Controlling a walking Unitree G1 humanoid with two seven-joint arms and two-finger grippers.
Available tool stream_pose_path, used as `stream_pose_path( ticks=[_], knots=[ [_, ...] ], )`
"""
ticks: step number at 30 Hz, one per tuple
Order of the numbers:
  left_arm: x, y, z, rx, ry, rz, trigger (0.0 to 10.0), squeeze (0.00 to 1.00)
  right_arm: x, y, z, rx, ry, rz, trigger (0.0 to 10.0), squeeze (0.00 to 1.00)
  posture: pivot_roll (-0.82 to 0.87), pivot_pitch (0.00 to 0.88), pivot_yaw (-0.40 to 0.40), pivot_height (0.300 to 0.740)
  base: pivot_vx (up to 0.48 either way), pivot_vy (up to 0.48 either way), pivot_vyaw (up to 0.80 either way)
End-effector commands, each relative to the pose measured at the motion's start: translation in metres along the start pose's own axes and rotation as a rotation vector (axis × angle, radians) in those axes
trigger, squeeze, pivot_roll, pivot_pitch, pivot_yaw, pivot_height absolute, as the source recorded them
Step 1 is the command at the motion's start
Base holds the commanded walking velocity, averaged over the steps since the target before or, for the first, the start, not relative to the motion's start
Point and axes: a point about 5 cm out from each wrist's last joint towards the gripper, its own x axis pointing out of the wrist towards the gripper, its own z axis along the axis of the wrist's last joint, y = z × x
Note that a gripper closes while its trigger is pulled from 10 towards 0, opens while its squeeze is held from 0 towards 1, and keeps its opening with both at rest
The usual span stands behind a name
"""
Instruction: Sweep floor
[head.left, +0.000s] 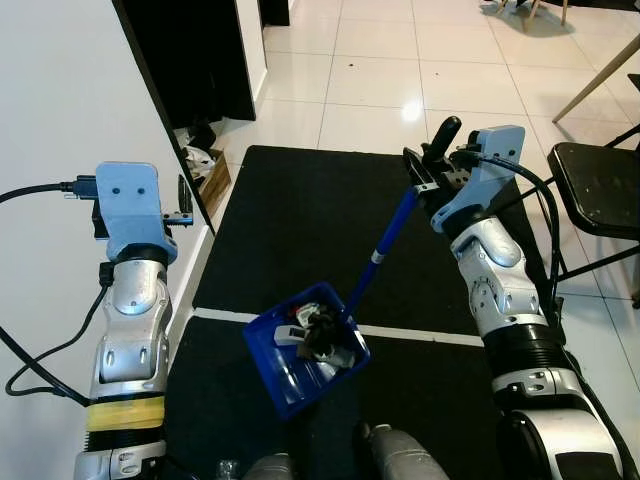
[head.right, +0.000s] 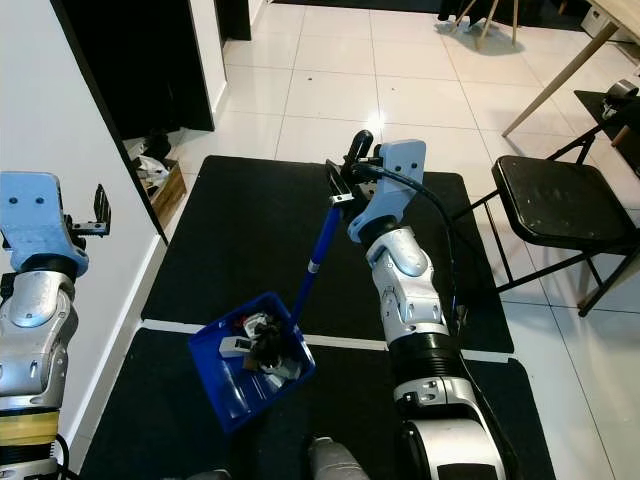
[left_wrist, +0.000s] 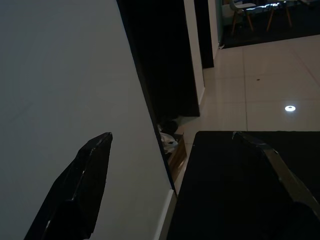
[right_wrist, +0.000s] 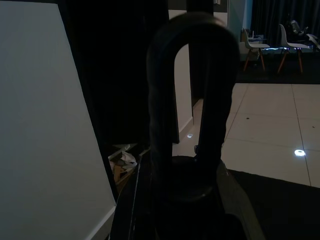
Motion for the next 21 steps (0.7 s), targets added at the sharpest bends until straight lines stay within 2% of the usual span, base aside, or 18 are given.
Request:
stream_pose_path(
  ticks=[1,21],
  knots=[
    [0.0004,-0.0060,0.0026,-0.009,-0.014,-0.020,10.0,0.00,0.0029,0.0004,0.0114,0.006,-0.068,0.002,10.0,0.00,0.04,0.051,-0.028,0.740,0.386,0.000,0.00],
    [0.0014,-0.0072,0.0028,-0.015,-0.016,-0.022,10.0,0.00,0.0027,0.0005,0.0093,0.005,-0.061,-0.001,10.0,0.00,0.04,0.052,-0.029,0.740,0.397,0.000,0.00]
  ],
)
